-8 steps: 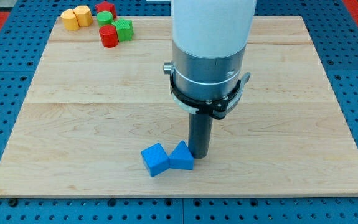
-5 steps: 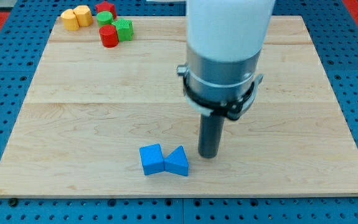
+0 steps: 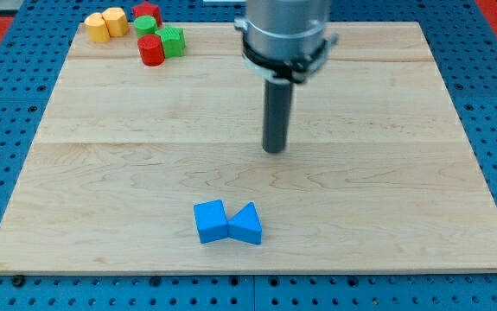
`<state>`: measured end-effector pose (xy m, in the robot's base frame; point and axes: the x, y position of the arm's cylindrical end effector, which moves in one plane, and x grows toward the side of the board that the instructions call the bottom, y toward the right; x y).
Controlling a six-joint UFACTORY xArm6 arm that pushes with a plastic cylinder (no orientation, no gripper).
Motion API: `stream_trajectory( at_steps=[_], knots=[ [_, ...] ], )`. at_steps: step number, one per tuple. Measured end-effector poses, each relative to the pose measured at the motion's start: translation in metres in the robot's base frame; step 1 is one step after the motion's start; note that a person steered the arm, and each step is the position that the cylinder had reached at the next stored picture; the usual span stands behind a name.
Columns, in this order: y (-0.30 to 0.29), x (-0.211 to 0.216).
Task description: Push yellow heart to red circle
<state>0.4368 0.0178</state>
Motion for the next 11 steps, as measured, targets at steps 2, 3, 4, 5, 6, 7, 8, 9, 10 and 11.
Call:
stream_trajectory(
  at_steps=[2, 3, 4, 5, 6, 7, 8, 9, 10, 11],
  knots=[
    [-0.171, -0.038],
    [-0.321, -0.048],
    [-0.321, -0.048],
    [-0.323, -0.060],
    [-0.323, -0.118],
    [-0.322, -0.147],
    [-0.323, -0.152],
    [-0.323, -0.161],
    [-0.322, -0.193],
    [-0.322, -0.234]
  ],
)
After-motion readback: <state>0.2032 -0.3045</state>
